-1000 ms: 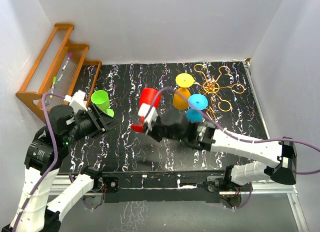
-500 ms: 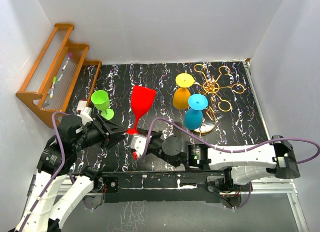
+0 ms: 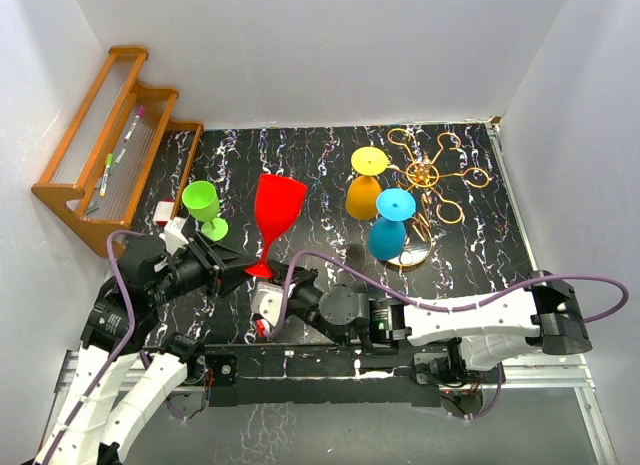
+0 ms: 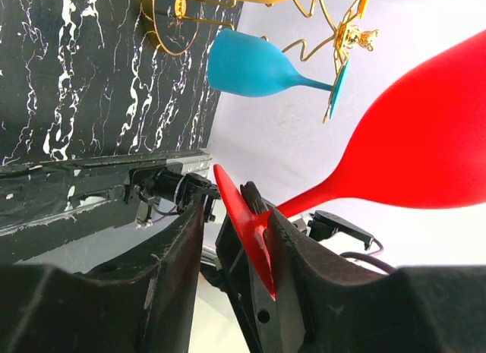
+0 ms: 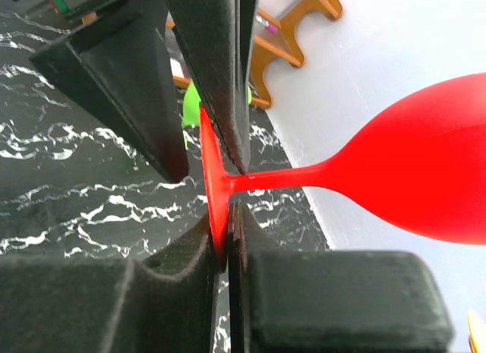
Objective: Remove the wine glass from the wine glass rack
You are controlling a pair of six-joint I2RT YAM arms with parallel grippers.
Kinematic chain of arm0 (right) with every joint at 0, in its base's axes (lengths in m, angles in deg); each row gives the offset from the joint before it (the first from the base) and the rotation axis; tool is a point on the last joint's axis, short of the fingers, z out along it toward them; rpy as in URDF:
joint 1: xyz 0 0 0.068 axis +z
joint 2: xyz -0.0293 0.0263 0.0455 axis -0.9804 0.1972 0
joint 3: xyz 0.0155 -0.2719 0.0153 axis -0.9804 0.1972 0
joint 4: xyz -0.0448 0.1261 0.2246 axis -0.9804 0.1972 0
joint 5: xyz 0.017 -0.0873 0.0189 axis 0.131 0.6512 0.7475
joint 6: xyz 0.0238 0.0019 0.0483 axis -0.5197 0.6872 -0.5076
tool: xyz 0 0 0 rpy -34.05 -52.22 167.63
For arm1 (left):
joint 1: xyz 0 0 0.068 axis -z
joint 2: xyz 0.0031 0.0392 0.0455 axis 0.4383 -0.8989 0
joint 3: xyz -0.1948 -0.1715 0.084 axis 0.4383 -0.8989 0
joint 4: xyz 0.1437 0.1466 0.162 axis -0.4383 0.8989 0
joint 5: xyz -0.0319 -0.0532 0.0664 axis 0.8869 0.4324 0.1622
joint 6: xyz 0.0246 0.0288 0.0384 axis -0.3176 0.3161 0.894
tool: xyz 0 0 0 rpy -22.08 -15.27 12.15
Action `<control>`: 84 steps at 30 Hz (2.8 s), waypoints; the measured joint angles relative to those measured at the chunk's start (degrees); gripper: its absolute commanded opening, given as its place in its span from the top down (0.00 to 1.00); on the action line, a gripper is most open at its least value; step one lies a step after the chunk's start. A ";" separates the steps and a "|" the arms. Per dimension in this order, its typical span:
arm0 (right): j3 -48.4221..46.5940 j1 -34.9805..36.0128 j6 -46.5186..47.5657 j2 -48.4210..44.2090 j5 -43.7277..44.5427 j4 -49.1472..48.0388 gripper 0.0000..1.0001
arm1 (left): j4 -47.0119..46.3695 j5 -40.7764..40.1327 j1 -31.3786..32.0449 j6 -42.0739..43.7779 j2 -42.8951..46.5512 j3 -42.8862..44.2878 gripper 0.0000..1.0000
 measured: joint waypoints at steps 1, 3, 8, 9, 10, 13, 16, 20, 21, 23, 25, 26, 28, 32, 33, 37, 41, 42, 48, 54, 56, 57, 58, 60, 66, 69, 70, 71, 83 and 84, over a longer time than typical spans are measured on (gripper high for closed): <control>0.04 0.24 0.28 0.28 0.04 -0.24 0.92 | -0.63 0.33 0.00 -0.20 0.00 -0.59 0.78; 0.17 0.55 0.59 0.61 0.66 -0.20 0.92 | -2.01 0.66 0.00 -0.55 0.11 -1.68 1.00; 1.09 0.92 2.71 1.05 1.62 -0.11 0.82 | -2.64 0.79 -0.17 -2.29 0.26 -2.67 1.00; 1.09 0.96 2.69 1.05 1.70 -0.15 0.76 | -2.73 0.66 -0.17 -2.16 0.48 -2.67 1.00; 1.09 1.03 2.40 1.03 1.66 -0.17 0.68 | -2.84 0.39 -0.17 -1.68 0.87 -2.64 1.00; 1.09 1.33 -0.13 0.61 2.03 2.01 0.55 | -2.64 -1.92 0.04 1.20 3.61 -2.67 1.00; 0.98 1.27 -4.83 -1.79 3.39 8.11 0.48 | -1.31 -7.98 0.04 3.93 9.38 -3.43 1.00; 0.50 1.16 -13.27 -7.48 4.42 18.43 0.45 | 1.90 -15.50 0.00 4.59 18.47 -6.36 1.00; 0.17 1.16 -15.67 -8.83 4.59 21.03 0.45 | 2.91 -17.14 0.00 4.59 20.41 -7.06 1.00; -0.85 1.16 -19.80 -10.86 5.05 25.90 0.49 | 5.46 -20.06 0.00 4.50 23.56 -7.96 1.00; -2.51 1.16 -24.15 -12.44 5.90 30.95 0.57 | 7.72 -22.25 0.00 4.39 25.86 -8.20 1.00; -3.52 1.16 -25.99 -12.98 6.45 33.11 0.61 | 8.72 -23.32 0.00 4.39 27.08 -8.20 1.00; -6.08 0.57 -29.40 -13.62 7.39 36.83 0.72 | 11.47 -25.44 0.00 4.81 29.18 -7.87 1.00; -14.71 -6.95 -34.25 -12.44 2.56 41.88 0.87 | 15.72 -28.20 0.00 6.93 29.53 -5.27 1.00; -18.08 -11.15 -35.54 -11.26 -0.50 42.93 0.89 | 16.55 -28.81 0.00 7.67 29.53 -4.33 1.00; -34.53 -26.97 -40.35 -2.56 -13.46 47.63 0.91 | 18.23 -30.64 0.00 10.14 29.53 -1.46 1.00; -51.17 -34.82 -45.48 8.90 -33.81 51.87 0.65 | 18.58 -31.47 0.00 11.89 29.53 -0.68 1.00; -53.62 -35.89 -46.73 11.08 -39.67 52.37 0.58 | 18.67 -31.50 0.00 12.20 29.53 -0.68 1.00; -56.41 -37.86 -50.58 15.91 -64.78 55.71 0.48 | 18.64 -31.47 0.00 12.83 29.53 -0.70 1.00; -55.10 -37.73 -50.77 15.91 -76.76 56.43 0.48 | 18.49 -31.47 0.00 12.92 29.53 -0.79 1.00; -54.12 -37.73 -50.80 15.91 -78.01 56.50 0.48 | 18.45 -31.45 0.00 12.92 29.53 -0.87 1.00; -53.48 -37.73 -50.80 15.91 -78.42 56.54 0.49 | 18.43 -31.45 0.00 12.92 29.53 -0.94 1.00; -53.24 -37.73 -50.84 15.93 -78.62 56.89 0.49 | 18.40 -31.45 0.00 12.92 29.53 -1.07 1.00; -53.22 -37.53 -50.93 16.22 -78.95 57.05 0.49 | 18.38 -31.45 0.00 12.92 29.53 -1.31 1.00; -53.81 -35.06 -50.95 18.51 -78.27 56.96 0.50 | 18.01 -31.43 0.00 12.92 29.53 -1.46 1.00; -53.81 -33.79 -50.95 20.37 -77.44 56.98 0.50 | 17.99 -31.45 0.00 12.92 29.51 -1.46 1.00; -53.81 -33.55 -50.97 20.96 -77.13 56.98 0.51 | 17.99 -31.45 0.00 12.92 29.51 -1.46 1.00; -53.81 -33.44 -50.99 21.53 -76.89 57.00 0.51 | 18.01 -31.45 0.00 12.92 29.51 -1.46 1.00; -57.00 -31.87 -52.00 23.56 -71.12 58.16 0.92 | 19.21 -33.75 0.00 14.40 27.08 0.74 0.81; -57.31 -31.85 -52.11 23.76 -69.51 58.23 0.92 | 19.80 -34.40 0.00 15.13 25.99 1.90 0.80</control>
